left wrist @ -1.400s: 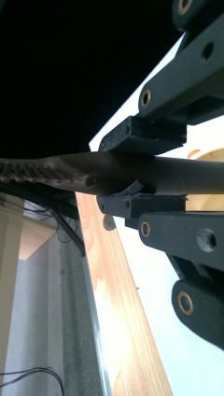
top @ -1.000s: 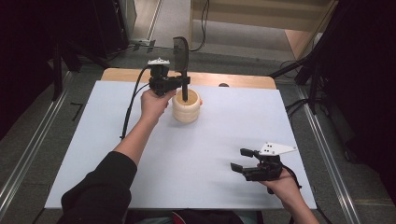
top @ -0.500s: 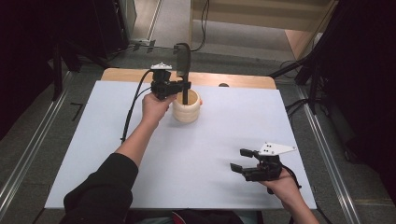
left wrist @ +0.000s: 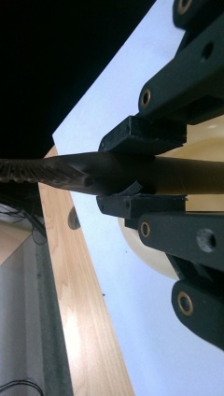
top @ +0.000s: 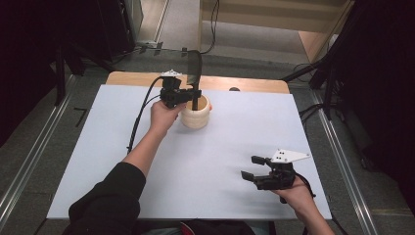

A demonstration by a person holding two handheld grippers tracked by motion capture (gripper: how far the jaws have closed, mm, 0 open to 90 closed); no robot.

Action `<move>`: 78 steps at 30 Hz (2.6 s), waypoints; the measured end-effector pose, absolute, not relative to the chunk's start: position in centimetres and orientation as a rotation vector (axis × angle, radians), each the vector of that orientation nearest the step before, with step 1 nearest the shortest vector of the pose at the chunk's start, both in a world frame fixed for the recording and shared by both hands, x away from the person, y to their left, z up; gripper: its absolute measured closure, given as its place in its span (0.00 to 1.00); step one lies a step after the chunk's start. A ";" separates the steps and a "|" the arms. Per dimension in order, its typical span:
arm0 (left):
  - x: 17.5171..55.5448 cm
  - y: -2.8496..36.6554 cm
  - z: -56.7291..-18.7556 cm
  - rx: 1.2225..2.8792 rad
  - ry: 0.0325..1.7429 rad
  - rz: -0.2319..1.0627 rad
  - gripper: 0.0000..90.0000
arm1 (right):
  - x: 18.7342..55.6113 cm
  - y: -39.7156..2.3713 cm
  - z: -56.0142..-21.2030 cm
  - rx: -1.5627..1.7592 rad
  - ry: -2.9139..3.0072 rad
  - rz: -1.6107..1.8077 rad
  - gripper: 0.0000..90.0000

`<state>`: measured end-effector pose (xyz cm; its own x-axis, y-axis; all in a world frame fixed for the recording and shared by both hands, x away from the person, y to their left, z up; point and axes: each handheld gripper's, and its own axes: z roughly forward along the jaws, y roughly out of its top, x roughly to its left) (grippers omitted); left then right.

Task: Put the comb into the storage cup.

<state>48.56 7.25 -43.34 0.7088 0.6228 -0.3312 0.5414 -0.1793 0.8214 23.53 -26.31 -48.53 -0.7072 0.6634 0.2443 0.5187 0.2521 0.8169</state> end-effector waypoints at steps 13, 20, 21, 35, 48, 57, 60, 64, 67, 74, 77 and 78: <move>48.5 7.5 -43.9 1.855 0.897 0.095 0.80 | 23.6 -26.3 -48.6 1.127 2.367 1.447 0.26; 48.4 7.6 -44.0 1.859 0.891 0.095 0.78 | 23.6 -26.3 -48.6 1.121 2.371 1.446 0.26; 48.4 7.6 -44.0 1.858 0.890 0.094 0.75 | 23.6 -26.3 -48.6 1.121 2.369 1.449 0.26; 48.0 8.6 -42.7 1.839 0.884 0.058 0.53 | 23.6 -26.3 -48.6 1.118 2.374 1.444 0.26; 47.2 10.9 -41.6 1.836 0.884 0.001 0.44 | 23.5 -26.3 -48.6 1.126 2.373 1.440 0.25; 46.5 12.3 -41.9 1.827 0.901 -0.048 0.41 | 23.6 -26.3 -48.6 1.128 2.376 1.437 0.25; 46.2 12.6 -42.0 1.828 0.899 -0.056 0.40 | 23.6 -26.3 -48.7 1.129 2.377 1.436 0.25; 45.8 13.0 -42.0 1.832 0.899 -0.067 0.40 | 23.6 -26.3 -48.7 1.130 2.378 1.433 0.24; 45.4 13.3 -42.0 1.827 0.899 -0.077 0.40 | 23.7 -26.3 -48.7 1.134 2.379 1.429 0.24; 44.6 13.7 -42.4 1.816 0.891 -0.118 0.37 | 23.7 -26.2 -48.8 1.138 2.380 1.426 0.24; 44.1 13.8 -42.6 1.826 0.884 -0.122 0.37 | 23.7 -26.3 -48.8 1.142 2.381 1.418 0.24; 43.9 13.8 -42.6 1.832 0.876 -0.117 0.37 | 23.7 -26.3 -48.8 1.144 2.381 1.417 0.24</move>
<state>43.94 13.79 -42.62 0.7267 0.5098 -0.4603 0.6130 -0.1789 0.7696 23.74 -26.26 -48.82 -0.6997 0.6709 0.2455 0.5356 0.2653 0.8017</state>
